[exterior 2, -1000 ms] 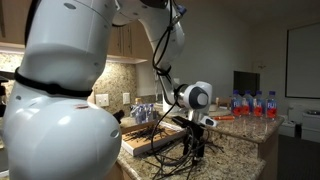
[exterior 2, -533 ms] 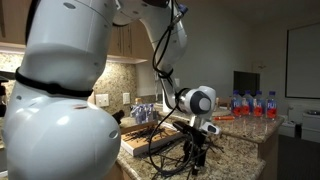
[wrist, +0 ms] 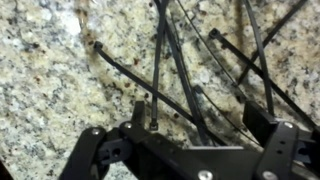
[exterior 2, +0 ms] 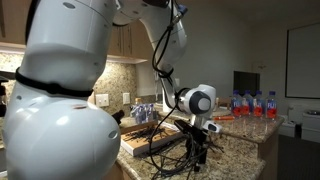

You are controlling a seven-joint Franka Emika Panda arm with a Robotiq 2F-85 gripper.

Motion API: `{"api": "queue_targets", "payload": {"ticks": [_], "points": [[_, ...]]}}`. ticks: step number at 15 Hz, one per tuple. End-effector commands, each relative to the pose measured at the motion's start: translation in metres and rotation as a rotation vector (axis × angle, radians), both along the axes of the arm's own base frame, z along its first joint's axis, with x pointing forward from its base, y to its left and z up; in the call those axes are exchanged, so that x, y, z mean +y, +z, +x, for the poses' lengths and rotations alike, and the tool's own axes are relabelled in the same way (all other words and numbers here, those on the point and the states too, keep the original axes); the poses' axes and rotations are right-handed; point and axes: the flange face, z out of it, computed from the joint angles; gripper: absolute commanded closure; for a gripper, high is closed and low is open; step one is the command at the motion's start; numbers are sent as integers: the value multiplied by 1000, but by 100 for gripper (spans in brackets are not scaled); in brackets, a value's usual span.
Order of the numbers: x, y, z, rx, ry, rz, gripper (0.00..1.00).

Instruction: Put some of the zip ties on the counter on the box

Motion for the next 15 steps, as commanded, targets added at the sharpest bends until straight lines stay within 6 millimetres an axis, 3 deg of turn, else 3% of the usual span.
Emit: {"api": "queue_targets", "payload": {"ticks": [1,15], "points": [[6,0,-1,-43,10,44,0],[28,-1,14,-97,51,114,0]]}}
